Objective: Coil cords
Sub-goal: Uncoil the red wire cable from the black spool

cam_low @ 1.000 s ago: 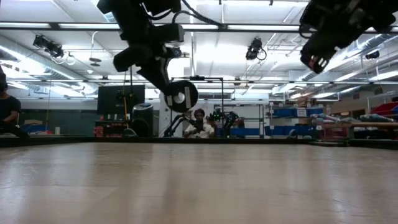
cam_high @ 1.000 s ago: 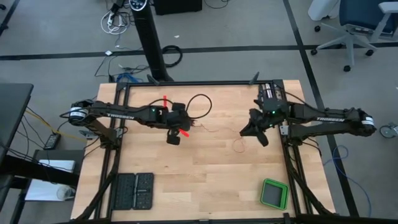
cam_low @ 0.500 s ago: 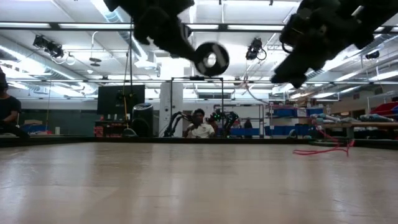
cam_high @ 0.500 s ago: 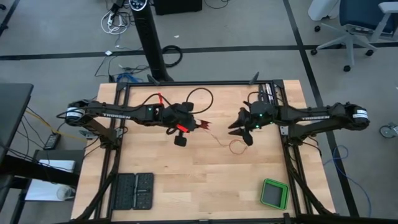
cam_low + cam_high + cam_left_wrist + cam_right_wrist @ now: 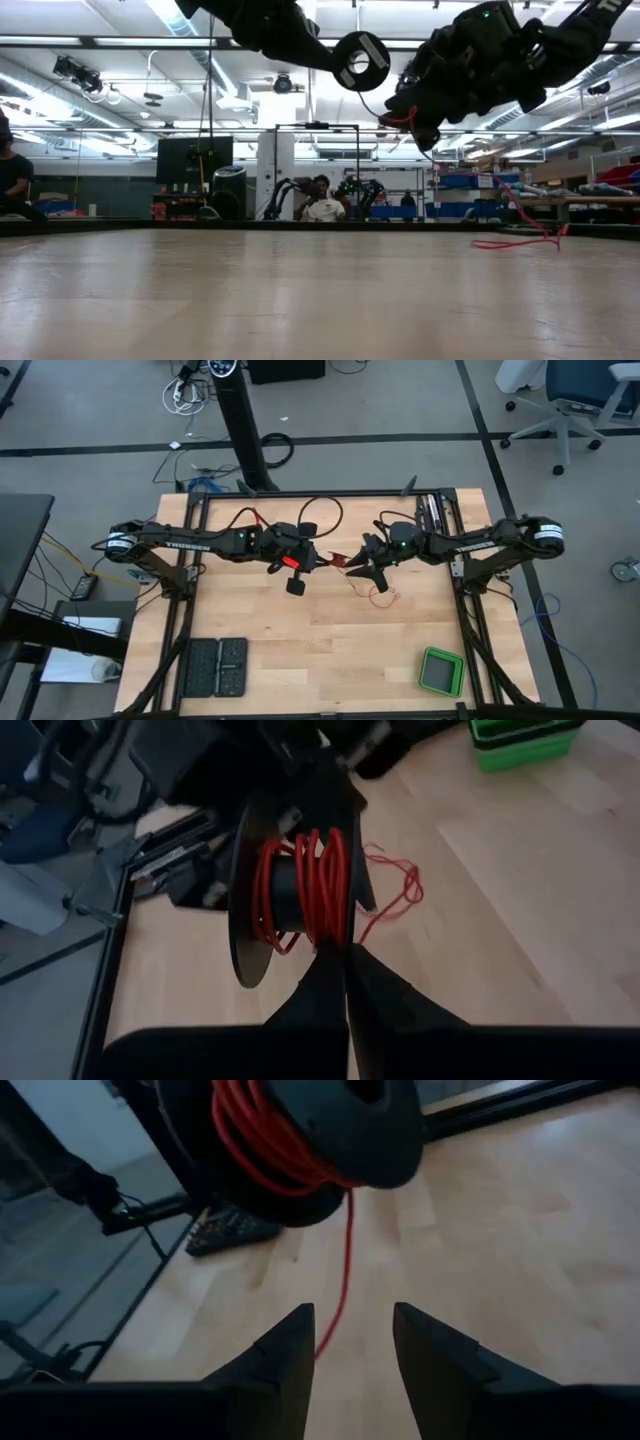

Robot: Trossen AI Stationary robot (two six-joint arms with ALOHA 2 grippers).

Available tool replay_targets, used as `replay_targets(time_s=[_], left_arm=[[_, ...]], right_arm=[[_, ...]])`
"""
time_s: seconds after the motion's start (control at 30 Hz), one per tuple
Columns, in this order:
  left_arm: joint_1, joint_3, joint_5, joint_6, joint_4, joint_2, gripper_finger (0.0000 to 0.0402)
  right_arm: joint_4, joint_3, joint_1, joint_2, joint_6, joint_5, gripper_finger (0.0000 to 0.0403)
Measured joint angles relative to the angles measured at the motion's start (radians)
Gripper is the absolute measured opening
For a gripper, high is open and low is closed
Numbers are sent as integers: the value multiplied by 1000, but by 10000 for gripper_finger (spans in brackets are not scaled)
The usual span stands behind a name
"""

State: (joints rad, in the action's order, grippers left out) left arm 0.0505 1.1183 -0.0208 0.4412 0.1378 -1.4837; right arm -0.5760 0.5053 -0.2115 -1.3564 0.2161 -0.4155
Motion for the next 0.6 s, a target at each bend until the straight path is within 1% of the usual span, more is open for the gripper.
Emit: replay_targets(time_s=[0.17,0.33,0.4,0.47,0.57,0.6], left_arm=[[-1,0,0,0,-24,0,0],[-3,0,0,0,-30,0,0],[-6,0,0,0,-34,0,0],[-11,0,0,0,-49,0,0],[-15,0,-1,0,-60,0,0],[-17,0,-4,0,-60,0,0]], right_arm=[[-94,0,0,-66,34,-29,134],[-113,0,0,-97,30,-27,120],[-109,0,0,-98,26,-27,104],[-113,0,0,-98,13,-16,79],[-115,0,-1,-97,-17,-15,26],[-118,0,-3,-97,-32,-12,14]])
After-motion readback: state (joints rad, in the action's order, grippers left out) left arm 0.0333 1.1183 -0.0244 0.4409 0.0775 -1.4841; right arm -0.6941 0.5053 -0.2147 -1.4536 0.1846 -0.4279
